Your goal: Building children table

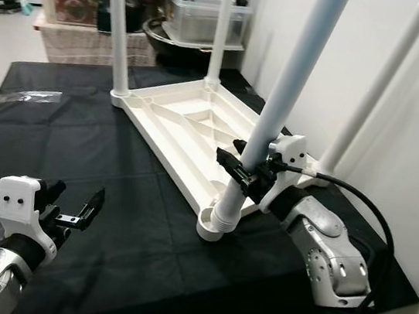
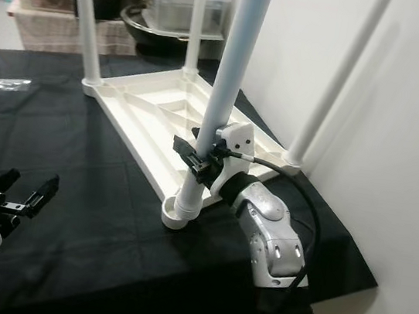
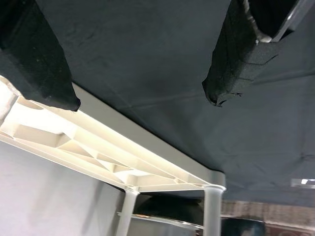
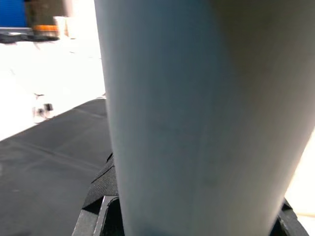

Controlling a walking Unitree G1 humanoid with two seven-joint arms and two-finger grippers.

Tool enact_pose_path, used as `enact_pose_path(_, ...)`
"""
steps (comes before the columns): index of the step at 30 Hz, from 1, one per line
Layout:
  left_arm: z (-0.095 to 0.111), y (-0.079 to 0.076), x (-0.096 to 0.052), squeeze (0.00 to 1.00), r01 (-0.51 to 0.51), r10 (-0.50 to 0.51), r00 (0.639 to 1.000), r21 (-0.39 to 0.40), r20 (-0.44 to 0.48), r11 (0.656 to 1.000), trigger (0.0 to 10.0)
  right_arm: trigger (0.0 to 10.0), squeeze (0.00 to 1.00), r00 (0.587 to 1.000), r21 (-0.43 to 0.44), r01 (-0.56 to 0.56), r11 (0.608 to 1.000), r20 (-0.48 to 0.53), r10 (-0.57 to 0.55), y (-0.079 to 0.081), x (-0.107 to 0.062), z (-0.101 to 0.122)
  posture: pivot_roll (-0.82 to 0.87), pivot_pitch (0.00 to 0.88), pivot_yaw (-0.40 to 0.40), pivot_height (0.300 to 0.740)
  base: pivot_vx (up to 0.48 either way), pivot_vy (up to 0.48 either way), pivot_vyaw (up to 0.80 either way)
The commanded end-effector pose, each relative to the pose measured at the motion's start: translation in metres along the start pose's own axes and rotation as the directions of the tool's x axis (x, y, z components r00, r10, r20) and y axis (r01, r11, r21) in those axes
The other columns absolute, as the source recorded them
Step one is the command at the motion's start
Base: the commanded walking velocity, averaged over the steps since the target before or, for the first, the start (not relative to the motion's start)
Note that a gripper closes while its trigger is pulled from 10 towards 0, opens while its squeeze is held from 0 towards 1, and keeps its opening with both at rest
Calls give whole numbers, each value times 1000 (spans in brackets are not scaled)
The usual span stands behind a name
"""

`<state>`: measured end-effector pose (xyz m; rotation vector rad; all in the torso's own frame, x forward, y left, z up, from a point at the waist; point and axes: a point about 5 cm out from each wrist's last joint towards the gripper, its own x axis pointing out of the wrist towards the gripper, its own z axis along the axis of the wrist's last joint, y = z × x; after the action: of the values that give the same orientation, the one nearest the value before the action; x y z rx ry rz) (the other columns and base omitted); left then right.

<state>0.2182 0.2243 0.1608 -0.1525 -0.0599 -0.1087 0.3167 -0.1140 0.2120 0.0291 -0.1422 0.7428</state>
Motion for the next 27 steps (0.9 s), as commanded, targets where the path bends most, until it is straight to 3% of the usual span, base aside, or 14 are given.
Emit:
enact_pose_path(1, -2, -4, 1, 0, 17, -17, 1000, 1, -7, 1000, 10000, 0, 0, 999, -18, -30, 999, 16, 31, 3, 7, 2, -21, 0, -61, 740, 0, 0, 0)
enact_pose_path(9, -3, -9, -1, 0, 26, -26, 1000, 1, -7, 1000, 10000, 0, 0, 998, -74, -47, 996, 25, 49, -7, 27, 9, 3, 0, -80, 740, 0, 0, 0)
enact_pose_path(20, -3, -8, -3, 0, 25, -25, 1000, 1, -9, 1000, 10000, 0, 0, 999, -107, -29, 994, 14, 30, -12, 24, 5, 2, 0, -74, 740, 0, 0, 0)
enact_pose_path(27, -3, -7, 0, 0, 35, -35, 999, 7, -12, 999, 10000, 0, 0, 998, -198, -48, 979, -56, 38, -17, 8, -9, -8, 0, -62, 740, 0, 0, 0)
